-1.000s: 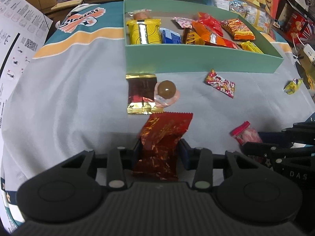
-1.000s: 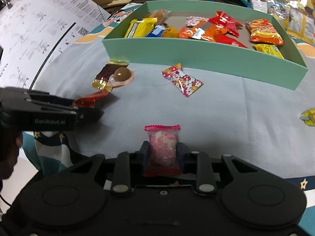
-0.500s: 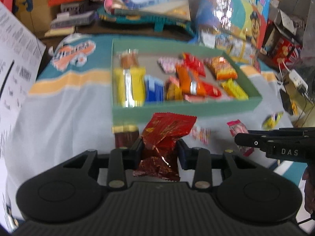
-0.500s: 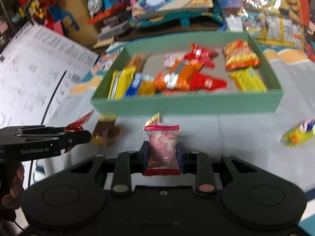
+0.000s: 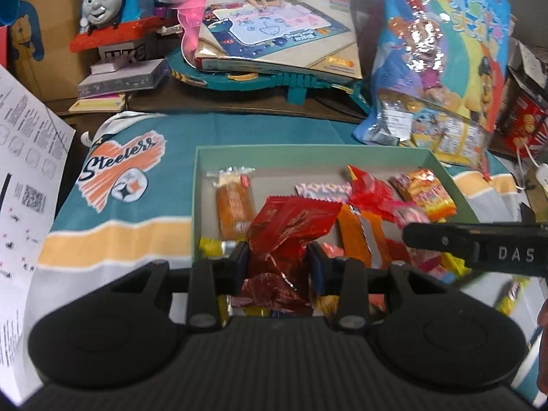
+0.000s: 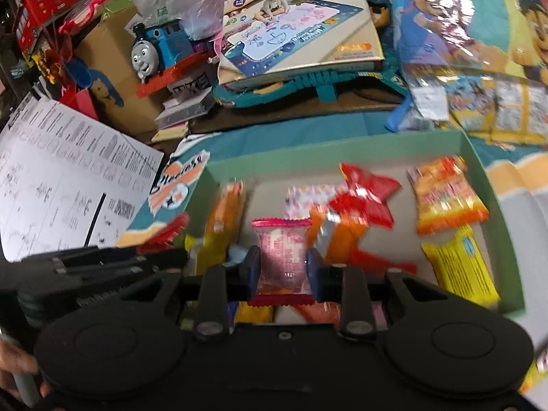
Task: Organize snacks
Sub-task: 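Place the red packet and pink candy into the green box and release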
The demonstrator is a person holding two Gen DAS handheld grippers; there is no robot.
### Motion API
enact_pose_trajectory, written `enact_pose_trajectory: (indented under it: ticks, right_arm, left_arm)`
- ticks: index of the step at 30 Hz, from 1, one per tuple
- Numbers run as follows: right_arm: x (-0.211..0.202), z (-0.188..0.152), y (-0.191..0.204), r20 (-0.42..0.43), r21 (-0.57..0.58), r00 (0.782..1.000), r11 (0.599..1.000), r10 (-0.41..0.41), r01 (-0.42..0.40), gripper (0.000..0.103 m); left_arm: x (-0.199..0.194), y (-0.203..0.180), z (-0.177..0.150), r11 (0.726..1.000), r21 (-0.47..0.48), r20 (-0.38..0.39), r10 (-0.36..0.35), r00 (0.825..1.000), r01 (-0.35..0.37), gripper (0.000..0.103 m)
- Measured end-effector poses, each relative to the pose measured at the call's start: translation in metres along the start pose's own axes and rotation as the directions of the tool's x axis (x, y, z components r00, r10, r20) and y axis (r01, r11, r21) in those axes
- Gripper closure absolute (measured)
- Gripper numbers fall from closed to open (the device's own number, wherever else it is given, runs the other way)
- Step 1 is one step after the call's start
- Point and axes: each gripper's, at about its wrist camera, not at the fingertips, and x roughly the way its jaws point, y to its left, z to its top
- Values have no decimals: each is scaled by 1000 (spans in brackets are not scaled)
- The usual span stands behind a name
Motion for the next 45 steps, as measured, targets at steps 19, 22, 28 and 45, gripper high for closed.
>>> enact_pose_trajectory:
  ticks: [19, 22, 28, 45]
  right_arm:
    - [109, 80, -9, 4, 84, 1000, 996, 10, -10, 22]
    - [103, 76, -11, 26, 78, 1000, 997, -7, 5, 11]
    - [86, 64, -14, 26, 94, 999, 995, -27, 24, 0]
    - [0, -4, 2, 7, 69, 1000, 997, -25, 25, 0]
  left_arm:
    - [96, 1, 58, 994, -6, -9, 112, 994, -113, 12]
    - [92, 3, 55, 993, -3, -10, 119, 993, -119, 8]
    - [82, 5, 46, 993, -30, -36, 109, 993, -111, 0]
    - [3, 1, -4, 996, -53, -46, 63, 997, -66, 0]
